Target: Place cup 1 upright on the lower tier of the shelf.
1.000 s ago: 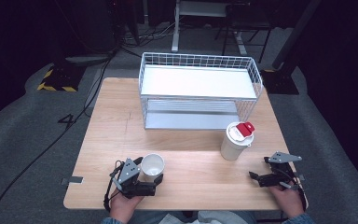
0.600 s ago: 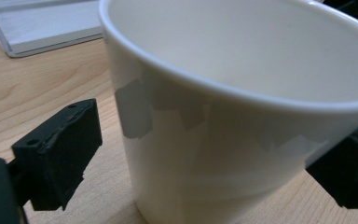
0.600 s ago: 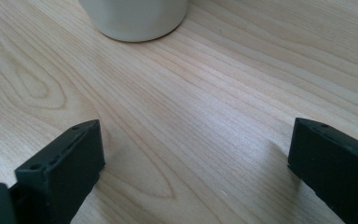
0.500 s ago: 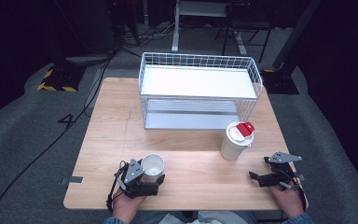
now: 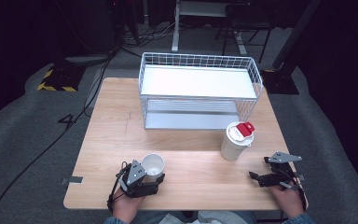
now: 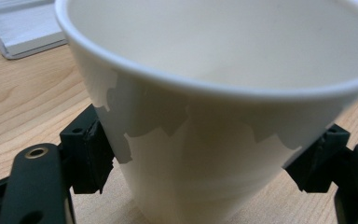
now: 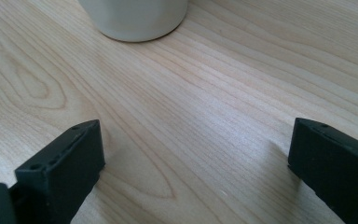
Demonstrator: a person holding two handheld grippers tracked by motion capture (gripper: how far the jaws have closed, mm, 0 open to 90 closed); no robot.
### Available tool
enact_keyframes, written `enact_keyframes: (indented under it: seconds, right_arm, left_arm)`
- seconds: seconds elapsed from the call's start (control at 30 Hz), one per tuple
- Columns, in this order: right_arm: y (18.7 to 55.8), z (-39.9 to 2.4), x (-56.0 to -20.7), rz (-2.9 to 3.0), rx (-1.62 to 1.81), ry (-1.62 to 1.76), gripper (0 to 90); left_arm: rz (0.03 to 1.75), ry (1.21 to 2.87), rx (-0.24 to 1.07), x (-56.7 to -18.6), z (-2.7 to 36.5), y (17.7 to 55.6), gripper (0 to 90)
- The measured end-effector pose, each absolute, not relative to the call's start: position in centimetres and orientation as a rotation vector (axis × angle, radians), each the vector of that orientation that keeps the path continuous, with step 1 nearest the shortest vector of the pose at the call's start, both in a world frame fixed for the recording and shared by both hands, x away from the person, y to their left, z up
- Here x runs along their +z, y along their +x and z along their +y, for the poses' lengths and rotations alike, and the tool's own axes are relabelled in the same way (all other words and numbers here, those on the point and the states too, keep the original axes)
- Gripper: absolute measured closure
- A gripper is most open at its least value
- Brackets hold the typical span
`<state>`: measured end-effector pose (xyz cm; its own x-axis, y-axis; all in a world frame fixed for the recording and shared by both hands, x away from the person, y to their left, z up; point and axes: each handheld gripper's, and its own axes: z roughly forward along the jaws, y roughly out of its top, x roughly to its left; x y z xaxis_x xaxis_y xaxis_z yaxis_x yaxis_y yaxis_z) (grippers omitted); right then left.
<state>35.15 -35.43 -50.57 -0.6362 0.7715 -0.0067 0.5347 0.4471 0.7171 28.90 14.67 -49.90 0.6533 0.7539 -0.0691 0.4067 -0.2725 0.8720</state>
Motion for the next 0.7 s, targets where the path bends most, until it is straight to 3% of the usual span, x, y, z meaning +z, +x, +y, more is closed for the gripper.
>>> enact_keyframes:
  seconds: [0.7]
  right_arm:
    - [35.2, -35.3, -50.6, 2.361, 0.995, 1.127, 3.8]
  left_arm:
    - [0.902, 1.878, 0.469, -46.9, 13.7, 28.2, 22.3]
